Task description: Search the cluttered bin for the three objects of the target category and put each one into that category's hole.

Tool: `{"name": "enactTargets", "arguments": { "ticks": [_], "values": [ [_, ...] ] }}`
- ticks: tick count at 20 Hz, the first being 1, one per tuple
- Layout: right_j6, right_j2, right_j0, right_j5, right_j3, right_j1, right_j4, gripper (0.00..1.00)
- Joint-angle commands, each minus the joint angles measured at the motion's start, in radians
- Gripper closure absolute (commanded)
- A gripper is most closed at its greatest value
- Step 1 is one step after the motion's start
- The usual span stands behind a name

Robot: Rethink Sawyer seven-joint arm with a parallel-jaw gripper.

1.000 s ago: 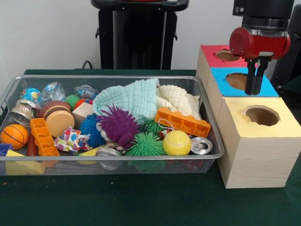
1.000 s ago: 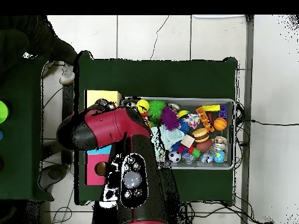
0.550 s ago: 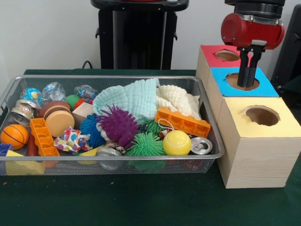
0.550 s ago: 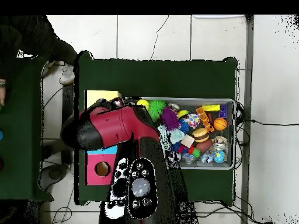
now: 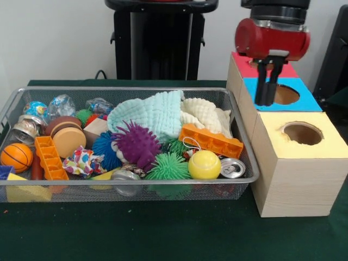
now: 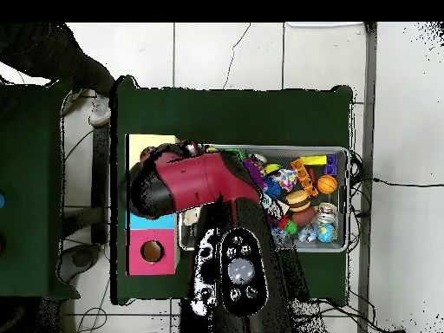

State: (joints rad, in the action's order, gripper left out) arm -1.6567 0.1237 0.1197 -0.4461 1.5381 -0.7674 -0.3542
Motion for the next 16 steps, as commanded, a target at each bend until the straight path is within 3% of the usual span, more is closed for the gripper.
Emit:
{"name": "enactTargets", "arguments": {
  "ticks": [1,8,12,16],
  "values": [
    [0.342,0.152,0.184,-0.158,0.031,0.079,-0.097,1.00],
    [0.406,0.247,0.319,-0.171,-0.031,0.158,-0.172,1.00],
    [0.426,0.282,0.353,-0.182,-0.051,0.174,-0.207,1.00],
    [0.359,0.299,0.392,-0.161,-0.045,0.195,-0.201,1.00]
  ]
}}
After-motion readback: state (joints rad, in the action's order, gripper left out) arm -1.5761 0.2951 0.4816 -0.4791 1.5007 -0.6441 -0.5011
